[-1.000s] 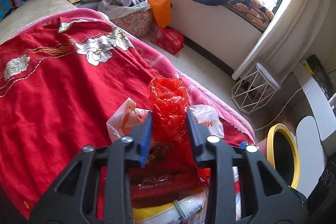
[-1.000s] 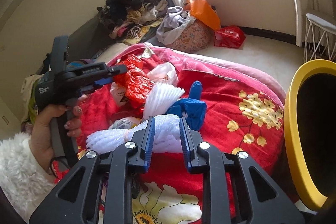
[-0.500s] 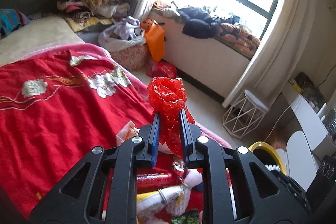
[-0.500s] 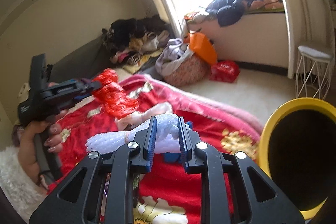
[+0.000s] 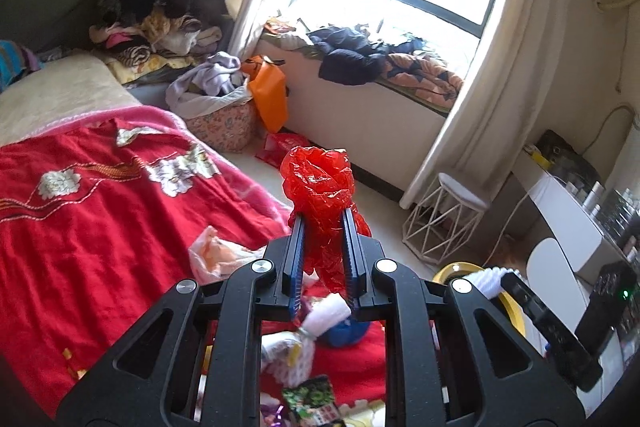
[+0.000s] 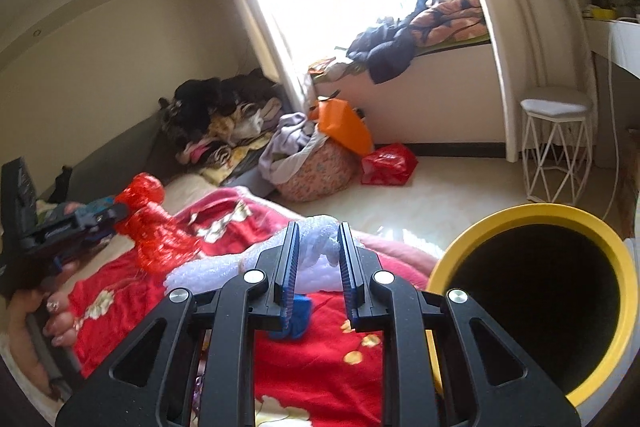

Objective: Collect trash
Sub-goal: 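Carry both held items over the yellow bin and open both tools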

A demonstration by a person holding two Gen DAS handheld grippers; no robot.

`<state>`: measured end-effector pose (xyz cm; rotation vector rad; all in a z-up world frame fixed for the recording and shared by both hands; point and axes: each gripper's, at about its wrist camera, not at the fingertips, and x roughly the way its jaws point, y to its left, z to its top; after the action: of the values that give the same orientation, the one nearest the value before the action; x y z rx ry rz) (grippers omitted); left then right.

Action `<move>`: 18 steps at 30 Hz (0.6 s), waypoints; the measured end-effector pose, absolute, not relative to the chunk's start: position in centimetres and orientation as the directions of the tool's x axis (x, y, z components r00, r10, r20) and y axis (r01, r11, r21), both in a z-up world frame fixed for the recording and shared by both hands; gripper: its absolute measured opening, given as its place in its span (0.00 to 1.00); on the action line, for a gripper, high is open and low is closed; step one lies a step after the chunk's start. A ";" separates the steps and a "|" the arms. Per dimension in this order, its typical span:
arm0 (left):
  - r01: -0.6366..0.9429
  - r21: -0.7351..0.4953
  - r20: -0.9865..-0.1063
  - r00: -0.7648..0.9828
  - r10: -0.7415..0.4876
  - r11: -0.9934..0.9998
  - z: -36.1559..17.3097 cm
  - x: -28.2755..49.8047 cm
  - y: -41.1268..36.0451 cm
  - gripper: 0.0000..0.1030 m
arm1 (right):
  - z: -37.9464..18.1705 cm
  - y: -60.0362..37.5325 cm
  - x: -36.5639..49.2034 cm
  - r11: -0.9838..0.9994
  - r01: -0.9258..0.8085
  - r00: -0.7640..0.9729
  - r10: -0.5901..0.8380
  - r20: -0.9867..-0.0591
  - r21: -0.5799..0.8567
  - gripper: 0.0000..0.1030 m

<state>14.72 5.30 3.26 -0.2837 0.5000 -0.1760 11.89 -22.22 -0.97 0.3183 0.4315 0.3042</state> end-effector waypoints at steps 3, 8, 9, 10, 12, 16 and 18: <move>0.115 -0.310 -0.437 0.864 -0.249 0.944 3.5 14.4 4.5 0.12 | -1.0 -23.5 11.8 0.908 -0.188 0.878 0.327 -0.351 0.374 0.18; 0.143 -0.306 -0.435 0.859 -0.271 0.941 3.6 14.0 3.0 0.12 | -1.0 -25.3 11.4 0.921 -0.129 0.902 0.263 -0.343 0.368 0.18; 0.149 -0.301 -0.435 0.858 -0.274 0.942 3.6 13.9 2.6 0.11 | -1.0 -25.6 11.3 0.924 -0.117 0.906 0.249 -0.341 0.364 0.18; 0.155 -0.297 -0.434 0.857 -0.278 0.942 3.6 13.9 2.3 0.11 | -0.9 -25.9 11.3 0.926 -0.105 0.910 0.237 -0.340 0.363 0.18; 0.169 -0.285 -0.435 0.854 -0.284 0.944 3.6 13.8 1.3 0.11 | -0.9 -26.7 11.2 0.929 -0.080 0.918 0.209 -0.336 0.360 0.18; 0.196 -0.274 -0.440 0.845 -0.304 0.941 3.3 13.8 -0.2 0.11 | -1.0 -28.5 11.2 0.931 -0.020 0.929 0.153 -0.337 0.365 0.18; 0.216 -0.269 -0.447 0.835 -0.320 0.939 3.0 13.8 -1.2 0.11 | -1.2 -29.4 11.0 0.932 0.016 0.934 0.115 -0.338 0.362 0.18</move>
<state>13.80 -1.19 3.02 -0.2118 0.5081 -0.2861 11.03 -29.40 -1.19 0.3691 0.3637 0.0517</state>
